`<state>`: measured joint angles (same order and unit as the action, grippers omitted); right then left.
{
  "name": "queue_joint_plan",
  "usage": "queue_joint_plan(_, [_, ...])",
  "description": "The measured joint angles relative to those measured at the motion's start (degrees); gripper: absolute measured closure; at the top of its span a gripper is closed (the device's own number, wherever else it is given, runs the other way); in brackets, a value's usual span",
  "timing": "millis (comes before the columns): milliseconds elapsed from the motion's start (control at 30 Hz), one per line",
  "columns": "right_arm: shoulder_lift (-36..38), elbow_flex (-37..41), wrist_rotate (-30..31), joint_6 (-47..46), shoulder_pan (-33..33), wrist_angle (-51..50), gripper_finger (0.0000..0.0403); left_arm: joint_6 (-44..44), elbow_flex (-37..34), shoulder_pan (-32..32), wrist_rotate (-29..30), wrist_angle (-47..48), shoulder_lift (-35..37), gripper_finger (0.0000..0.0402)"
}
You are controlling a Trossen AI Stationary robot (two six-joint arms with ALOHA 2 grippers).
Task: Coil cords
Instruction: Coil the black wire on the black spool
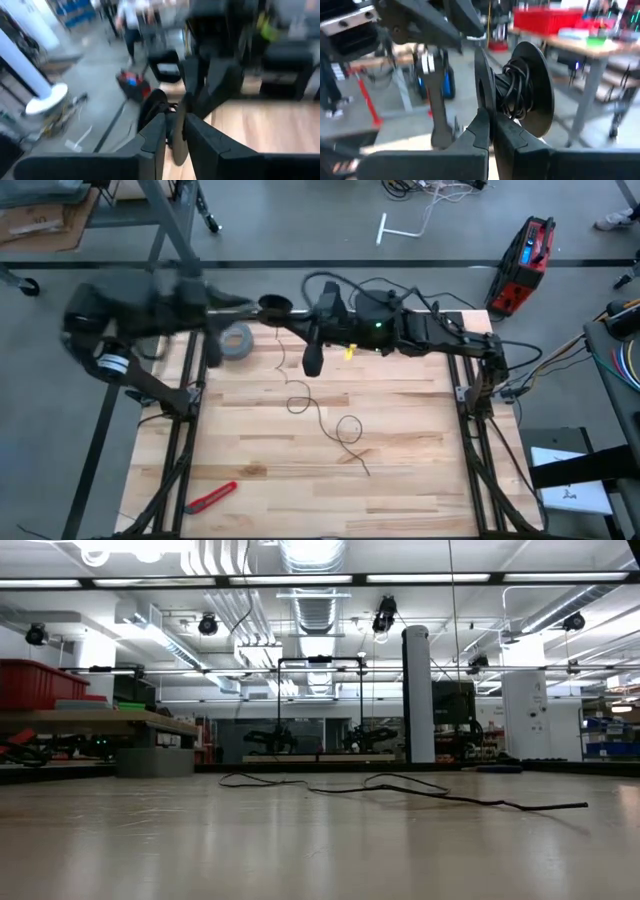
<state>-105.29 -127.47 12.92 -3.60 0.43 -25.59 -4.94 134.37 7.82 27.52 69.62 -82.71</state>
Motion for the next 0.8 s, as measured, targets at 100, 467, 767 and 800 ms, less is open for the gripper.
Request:
queue_joint_plan(100, [0.3, 0.0, -2.1, 2.0, 0.0, 7.0, 0.0402, -0.6, 0.0, 0.3, -0.7, -5.9, 3.0, 0.0341])
queue_joint_plan(467, [0.4, 0.1, -14.1, 10.7, -0.4, 33.0, 0.0403, -3.8, -0.2, 0.4, -7.6, -20.1, 3.4, 0.0329])
queue_joint_plan(767, [0.2, 0.9, -17.5, 7.7, -2.0, 38.5, 0.0403, -10.1, -0.4, 0.4, -7.2, -32.1, -3.0, 0.0295])
queue_joint_plan(800, [0.2, 0.9, -17.5, 7.7, -2.0, 38.6, 0.0403, -10.6, -0.4, 0.4, -7.1, -33.1, -3.2, 0.0293])
